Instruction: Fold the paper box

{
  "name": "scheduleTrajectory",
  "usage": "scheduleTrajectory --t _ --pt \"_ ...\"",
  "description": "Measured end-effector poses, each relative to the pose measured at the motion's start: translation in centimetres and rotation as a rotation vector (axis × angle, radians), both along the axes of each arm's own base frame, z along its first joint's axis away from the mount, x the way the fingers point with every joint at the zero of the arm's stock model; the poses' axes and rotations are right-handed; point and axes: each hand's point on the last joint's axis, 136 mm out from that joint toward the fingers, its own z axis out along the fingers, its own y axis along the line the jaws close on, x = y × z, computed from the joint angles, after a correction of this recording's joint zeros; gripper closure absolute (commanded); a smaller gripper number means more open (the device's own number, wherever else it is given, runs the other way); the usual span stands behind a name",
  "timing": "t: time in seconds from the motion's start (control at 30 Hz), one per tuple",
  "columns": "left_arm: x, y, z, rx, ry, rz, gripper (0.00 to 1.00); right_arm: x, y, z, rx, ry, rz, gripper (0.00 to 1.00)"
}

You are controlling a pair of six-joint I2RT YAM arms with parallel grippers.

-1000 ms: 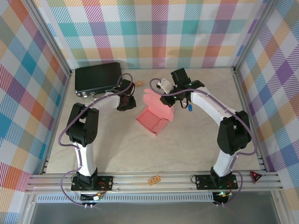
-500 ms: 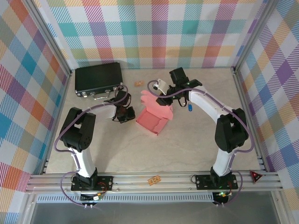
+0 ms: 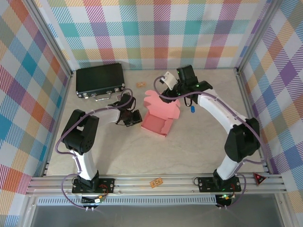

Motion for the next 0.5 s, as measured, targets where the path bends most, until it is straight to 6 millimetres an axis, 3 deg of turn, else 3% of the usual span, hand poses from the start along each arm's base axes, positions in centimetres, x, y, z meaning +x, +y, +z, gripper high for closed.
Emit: scheduleTrajectory --t 0.1,0.23,0.33,0.5 --pt "-1.3 -1.3 -0.1 0.0 0.006 -0.028 0.88 -0.3 -1.6 2.3 0.043 -0.003 -0.13 0.31" --pt "-3.3 -2.2 0.0 -0.005 0.022 -0.043 0.88 -2.2 -4.0 2.5 0.11 0.068 -0.291 0.3" --pt "-4.1 -2.4 0.1 -0.016 0.025 -0.037 0.87 -4.4 -5.9 0.7 0.149 0.166 -0.405 0.3" --pt "-4.9 -1.7 0.2 -0.024 0.014 0.004 0.87 -8.0 -9.0 -4.1 0.203 0.367 -0.572 0.3"
